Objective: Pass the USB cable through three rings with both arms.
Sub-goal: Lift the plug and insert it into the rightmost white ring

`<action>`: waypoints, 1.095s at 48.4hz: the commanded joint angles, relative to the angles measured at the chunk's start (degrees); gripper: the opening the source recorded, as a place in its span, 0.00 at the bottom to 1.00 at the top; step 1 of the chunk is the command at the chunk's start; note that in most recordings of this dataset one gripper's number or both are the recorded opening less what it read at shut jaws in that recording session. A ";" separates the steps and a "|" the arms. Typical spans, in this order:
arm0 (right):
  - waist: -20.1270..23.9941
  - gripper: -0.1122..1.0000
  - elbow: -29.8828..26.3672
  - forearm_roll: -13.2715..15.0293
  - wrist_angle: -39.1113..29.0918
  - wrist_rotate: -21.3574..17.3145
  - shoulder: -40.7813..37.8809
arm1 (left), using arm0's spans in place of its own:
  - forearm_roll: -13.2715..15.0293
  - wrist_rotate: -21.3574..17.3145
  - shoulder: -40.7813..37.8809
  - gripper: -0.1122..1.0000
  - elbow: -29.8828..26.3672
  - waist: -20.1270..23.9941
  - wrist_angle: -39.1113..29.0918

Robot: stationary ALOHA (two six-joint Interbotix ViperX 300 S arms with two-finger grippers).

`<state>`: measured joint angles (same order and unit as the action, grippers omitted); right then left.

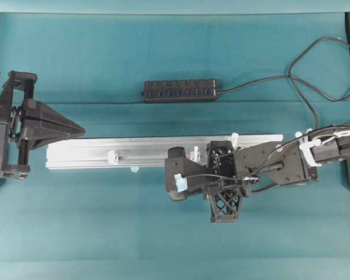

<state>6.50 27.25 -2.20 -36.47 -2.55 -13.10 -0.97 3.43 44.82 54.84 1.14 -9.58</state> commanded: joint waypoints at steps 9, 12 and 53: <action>-0.26 0.03 -3.78 0.62 -12.04 -0.35 4.66 | -0.18 0.35 0.18 0.10 -0.35 0.09 0.44; -0.26 0.03 -4.13 1.58 -14.77 -0.35 6.24 | -0.18 0.44 0.18 0.10 -0.35 0.09 0.44; -4.57 0.02 4.13 16.88 -32.17 -2.11 22.15 | -0.18 0.44 0.35 0.10 -0.35 0.09 0.53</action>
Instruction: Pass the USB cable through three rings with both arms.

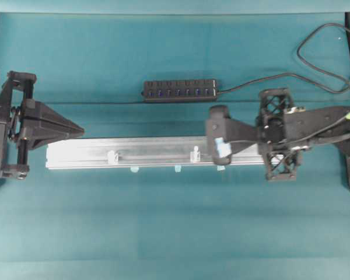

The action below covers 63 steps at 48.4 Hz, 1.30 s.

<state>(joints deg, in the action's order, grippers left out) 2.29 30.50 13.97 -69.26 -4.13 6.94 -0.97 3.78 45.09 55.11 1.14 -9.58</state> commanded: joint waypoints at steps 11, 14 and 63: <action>-2.02 0.02 8.26 0.79 5.98 -0.79 5.54 | -0.18 0.18 0.00 0.10 -0.70 0.18 0.62; -2.37 0.02 9.93 0.79 7.56 -0.79 5.71 | -0.18 0.26 0.00 0.10 -0.70 0.18 1.23; -6.24 0.02 14.68 0.35 27.77 -1.67 2.37 | -0.18 0.18 -0.35 0.10 -1.05 0.26 3.08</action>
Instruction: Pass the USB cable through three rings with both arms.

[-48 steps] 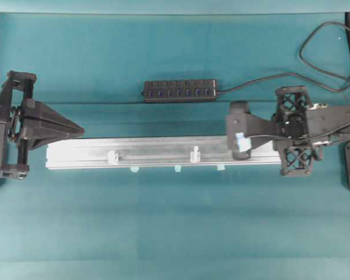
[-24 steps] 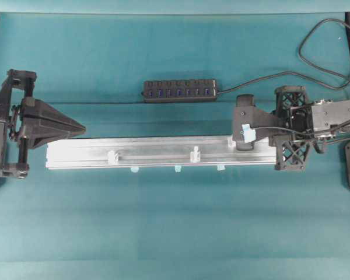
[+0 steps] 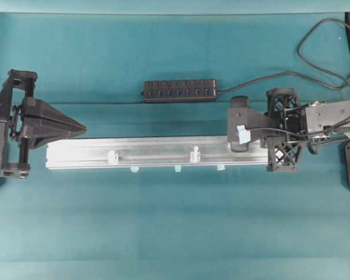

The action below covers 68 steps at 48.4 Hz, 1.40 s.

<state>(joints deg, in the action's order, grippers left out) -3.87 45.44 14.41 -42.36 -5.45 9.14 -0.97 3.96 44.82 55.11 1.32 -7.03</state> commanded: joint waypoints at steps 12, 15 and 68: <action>-0.09 0.02 -0.09 -0.09 2.02 -0.18 -1.58 | -0.18 -0.09 -0.09 0.10 -1.05 0.09 0.53; -0.18 0.02 -0.18 -0.09 3.08 -0.26 -1.93 | -0.18 0.00 -0.18 0.10 -1.05 0.09 0.53; -1.93 0.02 3.87 -3.43 17.05 -4.48 0.62 | -0.18 0.44 -15.56 0.10 -7.73 2.11 9.84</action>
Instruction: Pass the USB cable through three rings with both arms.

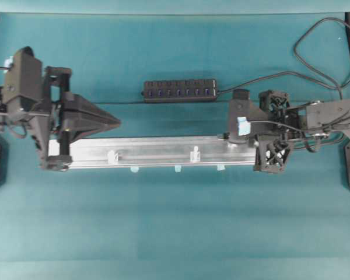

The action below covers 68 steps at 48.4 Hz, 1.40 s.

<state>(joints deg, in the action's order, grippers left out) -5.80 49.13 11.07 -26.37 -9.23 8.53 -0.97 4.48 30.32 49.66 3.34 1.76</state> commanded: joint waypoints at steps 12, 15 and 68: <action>-0.09 0.02 1.32 -0.09 4.92 -0.70 1.85 | -0.18 -0.09 -6.86 0.11 -5.27 0.26 3.43; -0.18 0.02 1.41 -0.09 5.27 -0.62 1.85 | -0.18 0.35 -8.00 0.11 -5.80 0.35 3.60; -0.18 0.02 1.67 -0.09 8.79 -0.79 2.11 | -0.18 -0.26 -45.53 0.86 -29.18 1.32 4.92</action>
<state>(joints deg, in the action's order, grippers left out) -5.89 51.15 11.07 -18.02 -9.32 10.02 -0.97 4.04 -14.68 21.62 4.92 5.98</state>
